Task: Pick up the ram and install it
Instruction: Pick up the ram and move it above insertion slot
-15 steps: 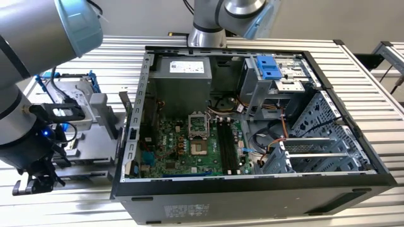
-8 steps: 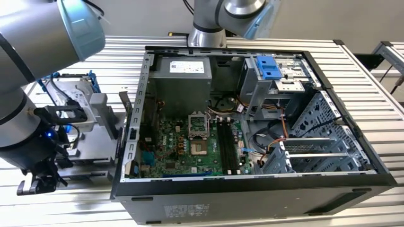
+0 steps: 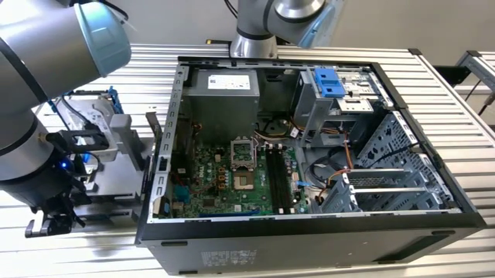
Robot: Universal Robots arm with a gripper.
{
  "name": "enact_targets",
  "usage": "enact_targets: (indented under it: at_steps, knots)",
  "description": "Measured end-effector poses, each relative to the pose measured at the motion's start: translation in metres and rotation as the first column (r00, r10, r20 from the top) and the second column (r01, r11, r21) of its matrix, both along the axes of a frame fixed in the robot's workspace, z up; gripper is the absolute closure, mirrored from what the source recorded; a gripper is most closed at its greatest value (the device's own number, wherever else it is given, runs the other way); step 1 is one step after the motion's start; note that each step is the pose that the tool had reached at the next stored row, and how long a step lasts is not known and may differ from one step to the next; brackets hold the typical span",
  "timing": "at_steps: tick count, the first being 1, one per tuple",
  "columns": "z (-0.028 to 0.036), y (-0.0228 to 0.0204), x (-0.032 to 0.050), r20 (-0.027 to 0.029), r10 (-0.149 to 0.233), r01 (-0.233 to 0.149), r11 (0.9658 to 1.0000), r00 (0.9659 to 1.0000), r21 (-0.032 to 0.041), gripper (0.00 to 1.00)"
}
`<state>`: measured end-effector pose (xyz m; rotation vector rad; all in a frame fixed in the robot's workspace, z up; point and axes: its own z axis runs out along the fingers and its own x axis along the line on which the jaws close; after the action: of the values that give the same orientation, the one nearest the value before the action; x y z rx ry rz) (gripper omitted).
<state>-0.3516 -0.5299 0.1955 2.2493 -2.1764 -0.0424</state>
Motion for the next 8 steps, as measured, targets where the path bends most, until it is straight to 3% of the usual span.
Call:
enact_targets:
  at_steps: [8]
  knots:
    - [-0.0013,-0.0029,-0.0024,0.0002,0.005,-0.005,1.0000,1.0000,0.0005,0.00]
